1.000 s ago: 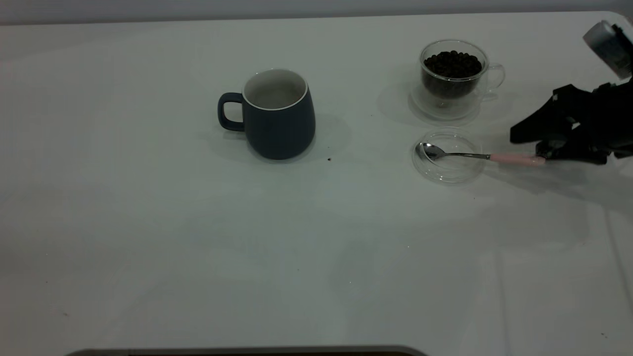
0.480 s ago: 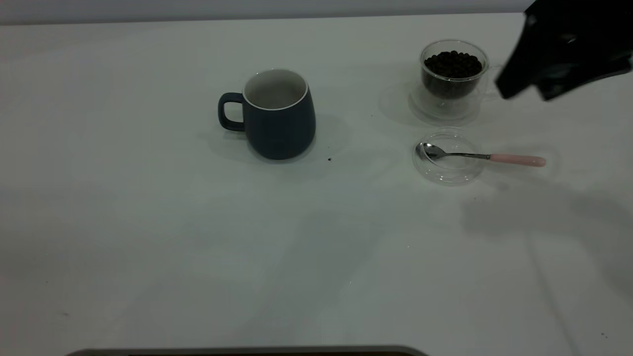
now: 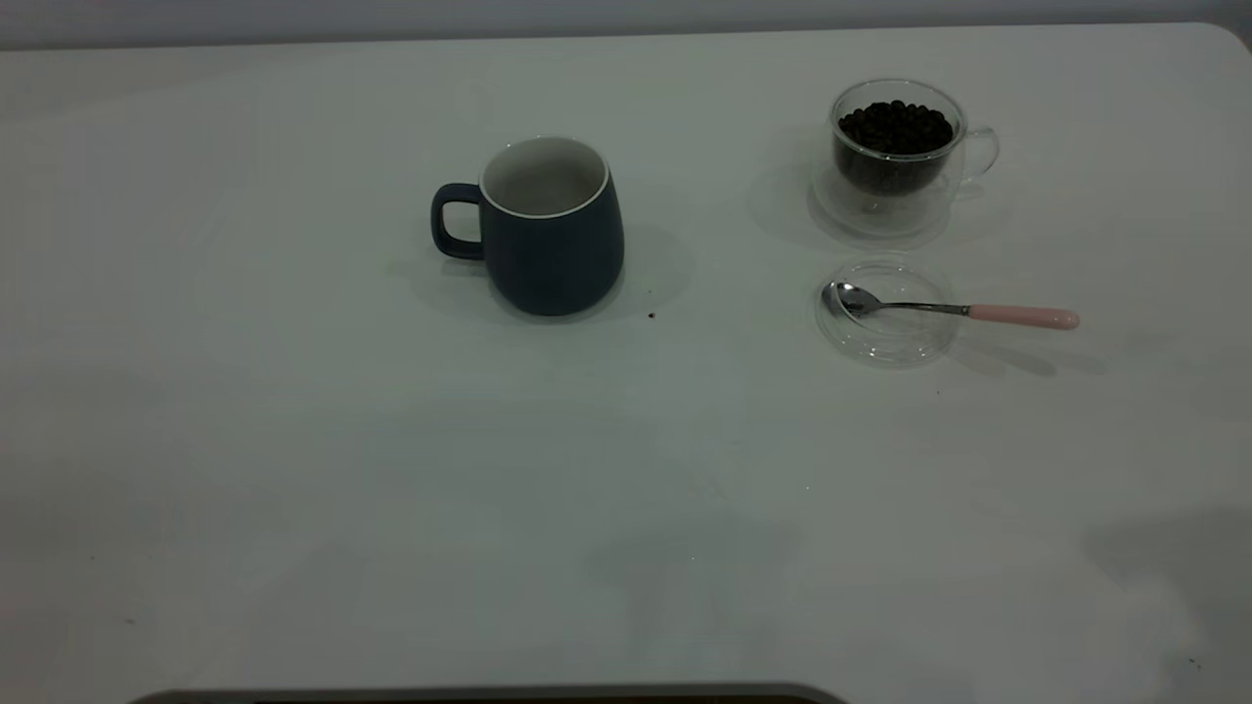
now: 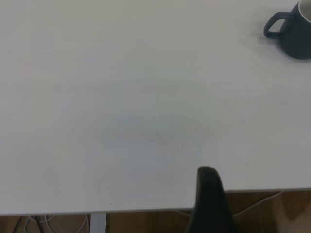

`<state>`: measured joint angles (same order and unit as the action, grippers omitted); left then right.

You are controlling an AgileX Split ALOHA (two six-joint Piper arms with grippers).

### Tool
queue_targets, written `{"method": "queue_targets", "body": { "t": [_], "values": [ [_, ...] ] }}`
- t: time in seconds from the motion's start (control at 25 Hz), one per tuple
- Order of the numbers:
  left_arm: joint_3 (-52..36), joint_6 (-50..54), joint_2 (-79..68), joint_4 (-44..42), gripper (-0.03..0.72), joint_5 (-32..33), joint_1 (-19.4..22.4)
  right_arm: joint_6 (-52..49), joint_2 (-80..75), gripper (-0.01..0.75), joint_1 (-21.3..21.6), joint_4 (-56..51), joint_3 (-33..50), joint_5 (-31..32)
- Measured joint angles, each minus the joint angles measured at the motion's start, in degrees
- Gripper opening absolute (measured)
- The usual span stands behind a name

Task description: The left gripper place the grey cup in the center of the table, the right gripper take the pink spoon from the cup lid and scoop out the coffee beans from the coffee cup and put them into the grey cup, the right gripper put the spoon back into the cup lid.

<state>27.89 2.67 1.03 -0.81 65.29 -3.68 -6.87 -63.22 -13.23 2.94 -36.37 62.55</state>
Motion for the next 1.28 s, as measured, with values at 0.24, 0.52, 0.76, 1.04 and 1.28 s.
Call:
{"method": "queue_targets", "body": {
  "t": [0.24, 0.52, 0.76, 1.04, 1.28],
  "values": [
    [0.0, -0.17, 0.0, 0.0, 0.569, 0.0, 0.0, 8.61, 14.18, 0.577, 9.54, -5.44, 8.45, -0.98],
    [0.0, -0.12, 0.0, 0.0, 0.569, 0.0, 0.0, 9.89, 32.59, 0.577, 10.52, -8.06, 9.42, -0.3],
    [0.0, -0.12, 0.0, 0.0, 0.569, 0.0, 0.0, 10.0, 46.21, 0.577, 10.56, -8.08, 9.42, 0.64],
    [0.0, -0.12, 0.0, 0.0, 0.569, 0.0, 0.0, 10.07, 60.88, 0.577, 10.56, -8.13, 9.42, 1.72],
    [0.0, -0.06, 0.0, 0.0, 0.569, 0.0, 0.0, 10.13, 61.3, 0.577, 10.56, -8.28, 9.42, 1.93]
  ]
}}
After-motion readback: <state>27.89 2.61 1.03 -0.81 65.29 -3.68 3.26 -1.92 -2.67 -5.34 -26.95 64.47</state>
